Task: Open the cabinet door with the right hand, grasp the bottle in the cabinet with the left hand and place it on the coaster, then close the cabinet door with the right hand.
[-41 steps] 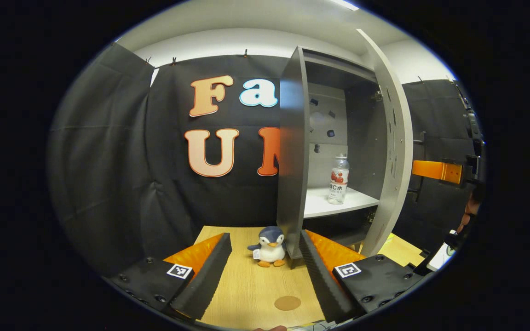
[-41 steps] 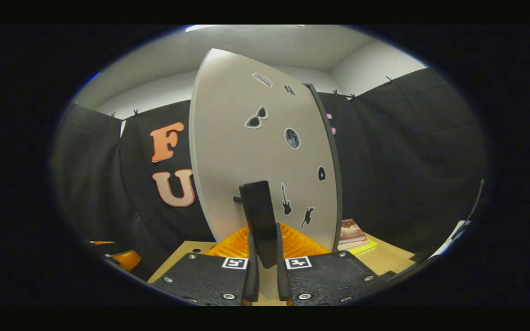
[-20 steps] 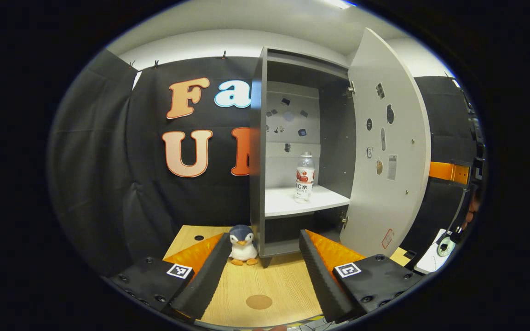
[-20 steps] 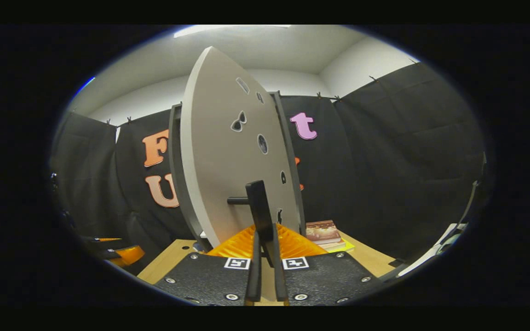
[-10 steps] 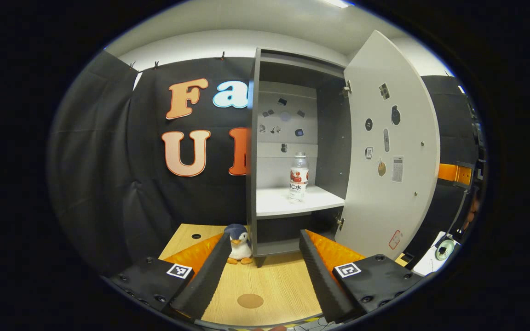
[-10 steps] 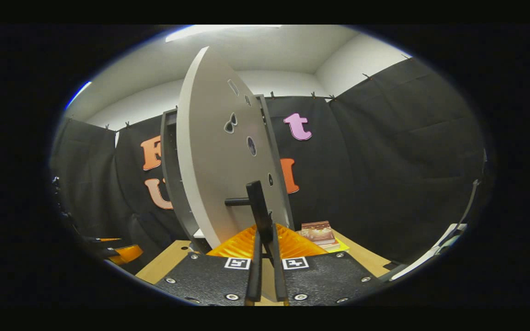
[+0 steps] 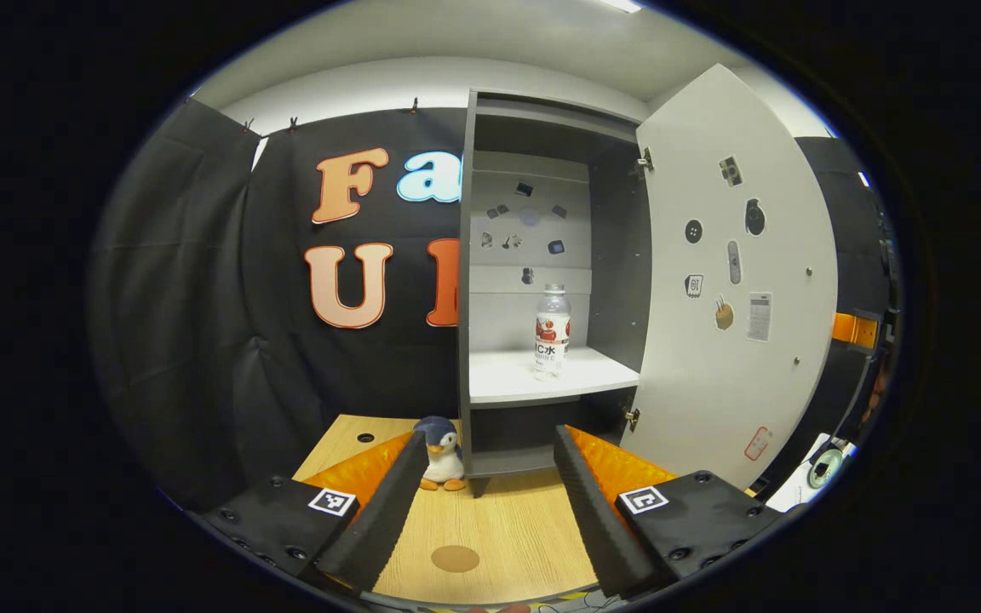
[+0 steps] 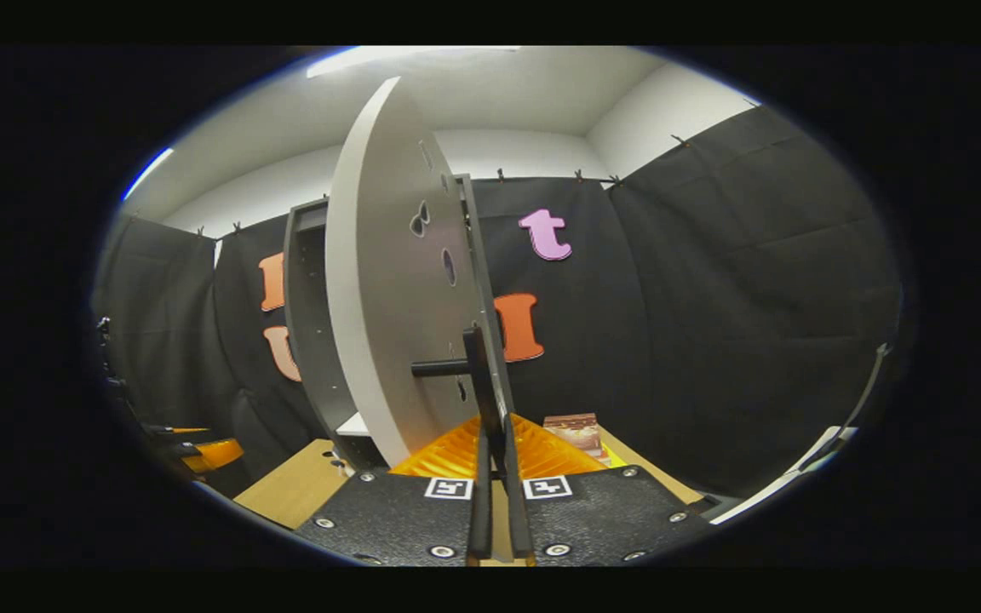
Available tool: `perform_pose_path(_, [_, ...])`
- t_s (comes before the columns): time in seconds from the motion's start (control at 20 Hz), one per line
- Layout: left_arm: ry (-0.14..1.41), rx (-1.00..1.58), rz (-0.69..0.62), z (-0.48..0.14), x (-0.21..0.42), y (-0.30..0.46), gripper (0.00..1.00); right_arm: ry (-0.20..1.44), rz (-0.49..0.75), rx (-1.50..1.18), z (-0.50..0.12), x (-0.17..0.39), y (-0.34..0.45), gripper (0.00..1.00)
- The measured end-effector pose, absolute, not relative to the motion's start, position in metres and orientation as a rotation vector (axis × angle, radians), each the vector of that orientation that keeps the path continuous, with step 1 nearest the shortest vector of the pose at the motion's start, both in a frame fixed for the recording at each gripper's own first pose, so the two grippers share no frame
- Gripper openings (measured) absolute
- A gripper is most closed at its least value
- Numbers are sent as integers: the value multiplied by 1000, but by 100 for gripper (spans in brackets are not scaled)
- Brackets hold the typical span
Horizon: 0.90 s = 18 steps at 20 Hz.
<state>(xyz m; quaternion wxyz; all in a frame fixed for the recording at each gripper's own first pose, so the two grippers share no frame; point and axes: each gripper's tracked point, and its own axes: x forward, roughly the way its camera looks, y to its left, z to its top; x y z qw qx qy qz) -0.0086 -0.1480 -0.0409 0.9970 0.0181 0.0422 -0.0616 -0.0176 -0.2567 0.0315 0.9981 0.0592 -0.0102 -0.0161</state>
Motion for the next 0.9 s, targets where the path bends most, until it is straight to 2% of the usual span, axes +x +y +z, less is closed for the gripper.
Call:
perform_pose_path(0.05, [85, 36, -120, -41, -7, -150, 96, -19, -32, 116, 32, -17, -262, 0])
perform_pose_path(0.1, [85, 35, -118, -41, -7, -153, 94, -17, -26, 113, 32, -16, -267, 14])
perform_pose_path(0.2, [80, 40, -117, -39, -6, -155, 94, -15, -6, 110, 32, -16, -273, 8])
perform_pose_path(0.3, [77, 46, -110, -37, -6, -157, 99, -15, 8, 112, 33, -16, -279, 2])
perform_pose_path(0.35, [72, 46, -108, -36, -4, -159, 94, -13, 14, 112, 32, -15, -281, 0])
perform_pose_path(0.4, [70, 47, -108, -35, -4, -162, 96, -12, 20, 112, 32, -15, -283, 0])
perform_pose_path(0.5, [67, 49, -112, -34, 1, -165, 94, -10, 29, 114, 32, -14, -288, 0])
perform_pose_path(0.9, [71, 34, -98, -38, 9, -175, 98, -14, 83, 137, 32, -12, -303, 0])
